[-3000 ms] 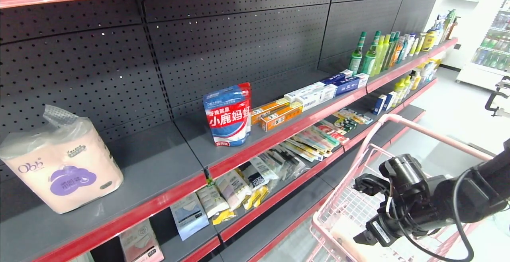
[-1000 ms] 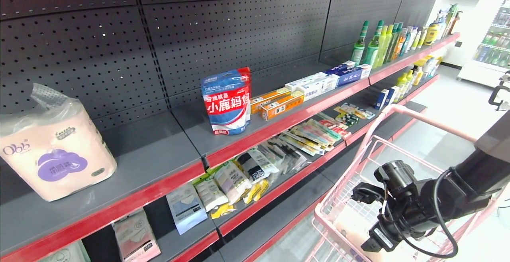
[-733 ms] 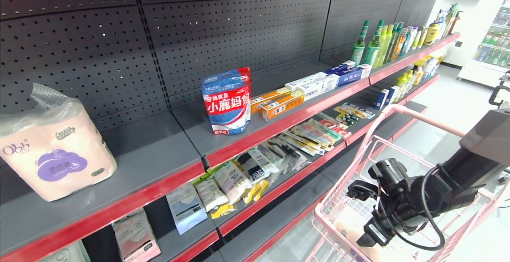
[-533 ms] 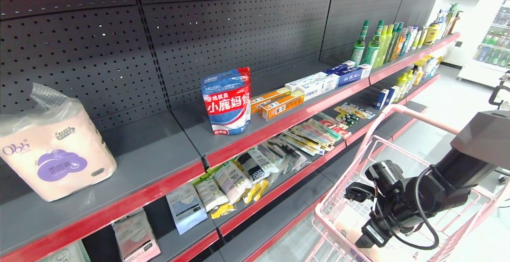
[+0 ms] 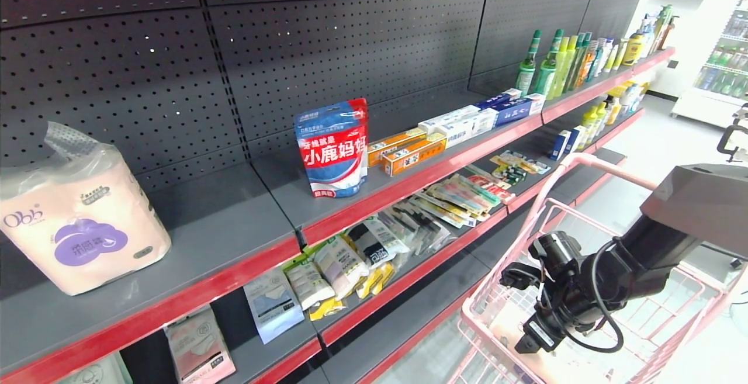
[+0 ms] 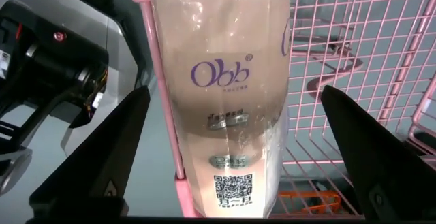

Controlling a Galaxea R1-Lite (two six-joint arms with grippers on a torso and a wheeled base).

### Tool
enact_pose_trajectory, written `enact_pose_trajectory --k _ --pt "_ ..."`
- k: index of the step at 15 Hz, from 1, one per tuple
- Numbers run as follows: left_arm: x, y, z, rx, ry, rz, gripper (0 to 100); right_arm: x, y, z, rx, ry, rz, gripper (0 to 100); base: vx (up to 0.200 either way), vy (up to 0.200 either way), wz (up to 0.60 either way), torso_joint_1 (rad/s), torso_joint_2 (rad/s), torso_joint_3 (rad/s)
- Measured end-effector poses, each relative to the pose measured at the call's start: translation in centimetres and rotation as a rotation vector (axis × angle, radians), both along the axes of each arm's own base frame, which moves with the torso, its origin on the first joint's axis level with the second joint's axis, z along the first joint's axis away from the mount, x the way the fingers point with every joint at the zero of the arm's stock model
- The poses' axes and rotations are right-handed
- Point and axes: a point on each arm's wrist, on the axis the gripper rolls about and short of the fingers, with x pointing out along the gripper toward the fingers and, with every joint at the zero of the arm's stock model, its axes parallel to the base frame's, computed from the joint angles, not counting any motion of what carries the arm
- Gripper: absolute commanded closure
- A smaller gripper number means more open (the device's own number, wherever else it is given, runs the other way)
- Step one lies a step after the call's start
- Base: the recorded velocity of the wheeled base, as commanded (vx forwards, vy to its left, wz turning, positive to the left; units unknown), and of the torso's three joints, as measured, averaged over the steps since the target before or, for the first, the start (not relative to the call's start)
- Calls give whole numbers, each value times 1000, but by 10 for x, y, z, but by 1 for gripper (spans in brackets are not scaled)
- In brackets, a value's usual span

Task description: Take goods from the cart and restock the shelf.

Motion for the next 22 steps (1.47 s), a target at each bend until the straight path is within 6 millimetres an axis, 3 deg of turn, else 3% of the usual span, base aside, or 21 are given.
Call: enact_pose_trajectory --k 17,22 --pt "0 0 0 0 0 0 0 9 -5 -6 -2 -4 -14 0 0 0 0 0 0 0" --pt "0 0 0 0 1 0 0 10 -5 -7 -4 -3 -15 0 0 0 0 -120 286 157"
